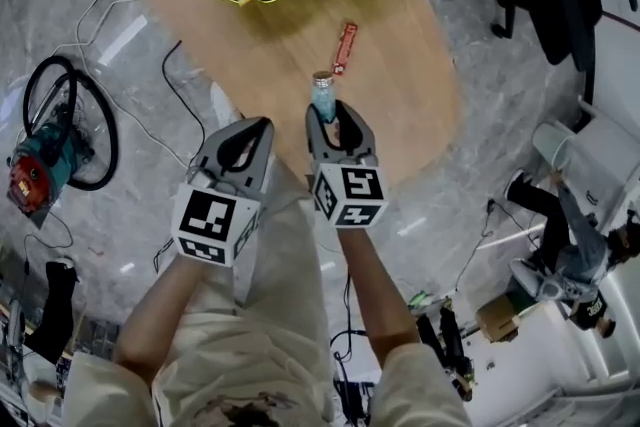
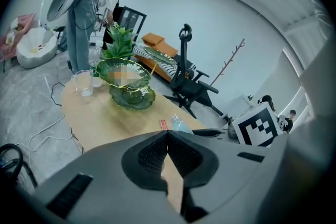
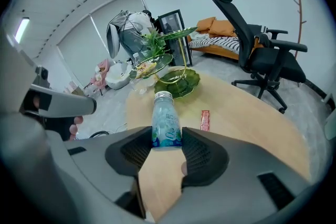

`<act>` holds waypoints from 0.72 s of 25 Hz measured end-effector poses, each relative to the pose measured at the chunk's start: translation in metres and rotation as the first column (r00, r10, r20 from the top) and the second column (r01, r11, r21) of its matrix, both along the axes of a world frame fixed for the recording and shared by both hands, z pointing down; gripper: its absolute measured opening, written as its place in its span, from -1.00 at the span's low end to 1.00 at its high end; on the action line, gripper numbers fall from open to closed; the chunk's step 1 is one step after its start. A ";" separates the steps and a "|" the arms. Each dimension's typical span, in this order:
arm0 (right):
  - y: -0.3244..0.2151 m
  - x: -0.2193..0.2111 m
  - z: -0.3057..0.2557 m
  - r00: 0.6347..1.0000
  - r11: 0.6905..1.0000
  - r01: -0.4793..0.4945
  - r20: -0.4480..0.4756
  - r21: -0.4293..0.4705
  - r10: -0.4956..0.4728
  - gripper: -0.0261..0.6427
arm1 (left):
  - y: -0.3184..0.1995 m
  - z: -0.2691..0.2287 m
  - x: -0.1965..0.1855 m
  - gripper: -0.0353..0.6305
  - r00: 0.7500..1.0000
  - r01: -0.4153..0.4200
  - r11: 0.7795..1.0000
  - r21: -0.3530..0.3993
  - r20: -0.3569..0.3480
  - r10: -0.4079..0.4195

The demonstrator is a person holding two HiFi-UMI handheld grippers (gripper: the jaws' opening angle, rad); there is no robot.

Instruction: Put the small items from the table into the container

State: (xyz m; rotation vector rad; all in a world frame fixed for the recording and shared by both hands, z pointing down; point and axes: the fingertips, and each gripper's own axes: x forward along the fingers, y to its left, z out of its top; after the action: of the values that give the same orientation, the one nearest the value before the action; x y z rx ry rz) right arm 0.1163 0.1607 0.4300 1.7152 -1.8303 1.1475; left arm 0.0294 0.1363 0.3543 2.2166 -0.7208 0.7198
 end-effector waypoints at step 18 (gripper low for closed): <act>-0.022 -0.024 -0.050 1.000 0.994 -0.024 0.010 0.103 0.024 -0.40 | -0.011 -0.019 -0.018 -0.88 0.999 -0.018 1.000 0.024 -0.034 0.019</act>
State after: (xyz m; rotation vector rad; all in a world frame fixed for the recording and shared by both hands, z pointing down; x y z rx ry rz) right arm 0.0922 0.1386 0.3801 1.7961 -1.9105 1.0888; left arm 0.0116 0.1257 0.3356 2.2542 -0.6960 0.6845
